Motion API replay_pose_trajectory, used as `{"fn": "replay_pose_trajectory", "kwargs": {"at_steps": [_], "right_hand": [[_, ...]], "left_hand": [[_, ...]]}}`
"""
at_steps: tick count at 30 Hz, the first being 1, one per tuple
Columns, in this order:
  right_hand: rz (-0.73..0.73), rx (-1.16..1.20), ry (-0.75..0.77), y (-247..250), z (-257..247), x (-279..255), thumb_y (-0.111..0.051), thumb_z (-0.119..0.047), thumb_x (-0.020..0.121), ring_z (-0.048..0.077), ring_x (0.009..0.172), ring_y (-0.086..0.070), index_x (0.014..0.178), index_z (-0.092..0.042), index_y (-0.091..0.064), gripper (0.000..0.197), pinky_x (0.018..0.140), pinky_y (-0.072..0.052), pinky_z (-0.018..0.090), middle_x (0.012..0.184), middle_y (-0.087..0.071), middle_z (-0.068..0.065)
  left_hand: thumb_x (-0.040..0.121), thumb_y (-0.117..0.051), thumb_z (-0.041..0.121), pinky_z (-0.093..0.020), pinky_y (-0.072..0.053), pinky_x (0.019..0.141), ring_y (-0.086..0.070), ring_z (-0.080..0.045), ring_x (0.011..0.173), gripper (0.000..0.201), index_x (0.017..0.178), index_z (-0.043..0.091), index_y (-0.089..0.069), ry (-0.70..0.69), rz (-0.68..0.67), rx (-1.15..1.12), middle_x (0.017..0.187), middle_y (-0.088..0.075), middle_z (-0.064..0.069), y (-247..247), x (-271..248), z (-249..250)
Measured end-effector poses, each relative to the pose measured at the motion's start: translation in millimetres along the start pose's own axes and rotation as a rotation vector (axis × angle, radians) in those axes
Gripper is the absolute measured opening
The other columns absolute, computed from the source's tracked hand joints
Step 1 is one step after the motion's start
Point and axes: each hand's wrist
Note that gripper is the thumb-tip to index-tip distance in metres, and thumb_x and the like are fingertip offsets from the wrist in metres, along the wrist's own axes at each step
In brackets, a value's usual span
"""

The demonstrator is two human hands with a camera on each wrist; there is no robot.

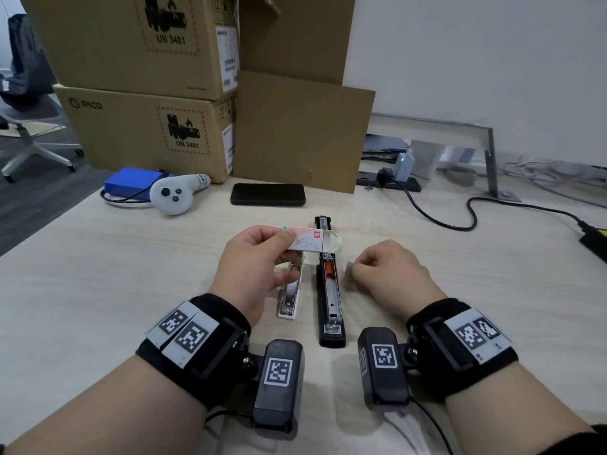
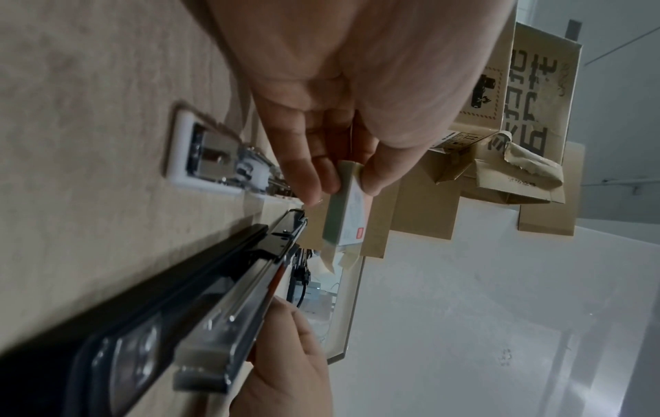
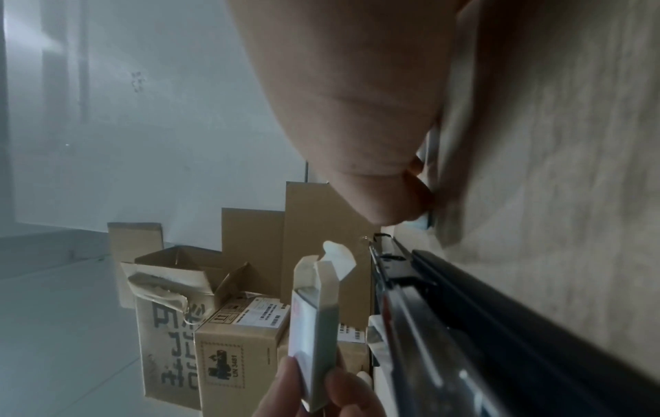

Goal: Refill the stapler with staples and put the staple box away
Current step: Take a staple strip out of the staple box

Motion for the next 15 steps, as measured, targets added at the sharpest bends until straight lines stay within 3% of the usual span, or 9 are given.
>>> {"fn": "replay_pose_trajectory", "kwargs": {"at_steps": [4, 8, 15], "right_hand": [[-0.006, -0.096, -0.014, 0.6, -1.0, 1.6, -0.058, -0.055, 0.091, 0.021, 0.111, -0.051, 0.086, -0.032, -0.066, 0.025, 0.099, -0.038, 0.043, 0.107, -0.054, -0.009], [-0.030, -0.036, -0.026, 0.2, -2.3, 1.7, -0.055, -0.045, 0.093, 0.022, 0.116, -0.050, 0.086, -0.031, -0.066, 0.019, 0.097, -0.035, 0.042, 0.112, -0.053, -0.008], [0.035, -0.100, -0.061, 6.4, -4.7, 0.6, -0.052, -0.043, 0.089, 0.022, 0.107, -0.046, 0.090, -0.030, -0.063, 0.017, 0.091, -0.036, 0.039, 0.108, -0.050, -0.004]], "left_hand": [[0.094, -0.070, 0.013, -0.027, -0.059, 0.054, -0.069, -0.021, 0.083, 0.009, 0.087, 0.011, -0.065, 0.003, -0.008, 0.001, 0.107, -0.077, -0.023, -0.1, 0.1, -0.5], [0.094, -0.070, 0.013, -0.026, -0.058, 0.052, -0.069, -0.022, 0.083, 0.008, 0.088, 0.011, -0.065, 0.006, -0.009, 0.000, 0.107, -0.077, -0.023, -0.6, 0.0, -0.7], [0.093, -0.071, 0.013, -0.026, -0.059, 0.051, -0.067, -0.024, 0.085, 0.008, 0.089, 0.010, -0.065, 0.008, -0.017, 0.003, 0.108, -0.076, -0.024, -1.9, -0.2, -1.1]]}}
Point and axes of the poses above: each hand's wrist, its own x-axis towards the middle knuckle, its own y-axis out of the back of the hand, z = x × y
